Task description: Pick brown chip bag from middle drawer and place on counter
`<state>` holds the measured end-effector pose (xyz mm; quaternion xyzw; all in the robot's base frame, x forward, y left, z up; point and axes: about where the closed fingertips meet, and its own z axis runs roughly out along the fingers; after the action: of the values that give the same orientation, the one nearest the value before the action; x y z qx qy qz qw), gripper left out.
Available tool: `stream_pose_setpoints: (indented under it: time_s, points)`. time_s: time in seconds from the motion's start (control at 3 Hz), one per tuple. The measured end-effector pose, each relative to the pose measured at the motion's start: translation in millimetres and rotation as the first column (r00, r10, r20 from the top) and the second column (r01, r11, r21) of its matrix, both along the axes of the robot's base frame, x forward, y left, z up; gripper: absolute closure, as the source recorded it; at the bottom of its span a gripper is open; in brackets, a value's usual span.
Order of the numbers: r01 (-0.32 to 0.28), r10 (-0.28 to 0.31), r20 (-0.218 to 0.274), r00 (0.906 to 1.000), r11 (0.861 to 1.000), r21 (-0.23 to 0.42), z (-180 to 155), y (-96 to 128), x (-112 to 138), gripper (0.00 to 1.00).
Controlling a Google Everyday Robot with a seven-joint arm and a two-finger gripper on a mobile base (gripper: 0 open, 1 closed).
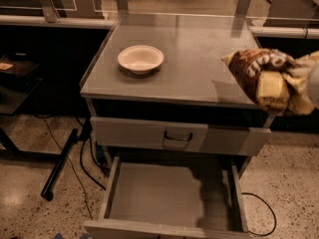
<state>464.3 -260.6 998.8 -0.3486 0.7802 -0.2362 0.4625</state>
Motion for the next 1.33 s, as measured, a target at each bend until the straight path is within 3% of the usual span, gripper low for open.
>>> stream_pose_setpoints:
  time_s: [0.33, 0.67, 1.0, 1.33]
  points:
    - [0.013, -0.011, 0.048, 0.9988, 0.999, -0.042, 26.8, -4.0, 3.9, 1.00]
    - [0.013, -0.011, 0.048, 0.9988, 0.999, -0.041, 26.8, -3.9, 4.0, 1.00]
    - [0.009, -0.007, 0.066, 0.9978, 0.999, -0.039, 30.9, 3.6, 25.1, 1.00]
    - [-0.045, 0.045, 0.079, 0.9959, 0.999, 0.009, 20.8, 52.5, 94.8, 1.00]
